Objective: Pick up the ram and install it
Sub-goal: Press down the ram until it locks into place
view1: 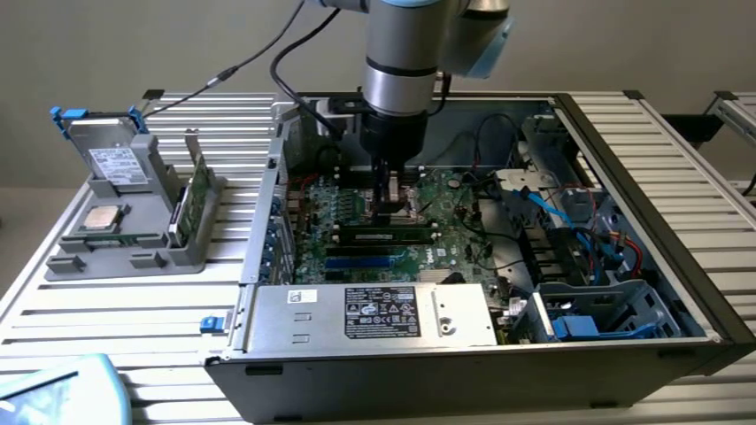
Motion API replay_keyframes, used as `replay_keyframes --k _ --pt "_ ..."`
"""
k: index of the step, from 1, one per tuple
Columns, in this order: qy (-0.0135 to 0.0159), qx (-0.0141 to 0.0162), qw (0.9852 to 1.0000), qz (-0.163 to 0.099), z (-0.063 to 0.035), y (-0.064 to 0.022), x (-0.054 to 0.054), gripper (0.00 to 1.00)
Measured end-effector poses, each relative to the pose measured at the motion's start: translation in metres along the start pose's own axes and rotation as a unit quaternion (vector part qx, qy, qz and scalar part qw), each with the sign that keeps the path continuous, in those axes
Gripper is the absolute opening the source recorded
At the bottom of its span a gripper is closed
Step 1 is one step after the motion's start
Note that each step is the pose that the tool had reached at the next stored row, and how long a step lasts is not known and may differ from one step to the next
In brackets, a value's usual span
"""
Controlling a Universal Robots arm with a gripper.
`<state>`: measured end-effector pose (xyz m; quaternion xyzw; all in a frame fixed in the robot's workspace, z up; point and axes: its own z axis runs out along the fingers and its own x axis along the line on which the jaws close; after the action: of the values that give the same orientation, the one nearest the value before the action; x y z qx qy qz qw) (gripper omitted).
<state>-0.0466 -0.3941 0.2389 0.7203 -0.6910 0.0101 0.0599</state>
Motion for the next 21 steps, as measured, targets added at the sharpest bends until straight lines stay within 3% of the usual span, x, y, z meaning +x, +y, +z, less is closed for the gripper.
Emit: replay_keyframes --k 18,21 --pt "0.0016 -0.0002 1.0 0.0 0.0148 0.0001 -0.002 0.1" --pt "0.0003 -0.001 1.0 0.0 0.0126 0.0001 -0.002 0.1"
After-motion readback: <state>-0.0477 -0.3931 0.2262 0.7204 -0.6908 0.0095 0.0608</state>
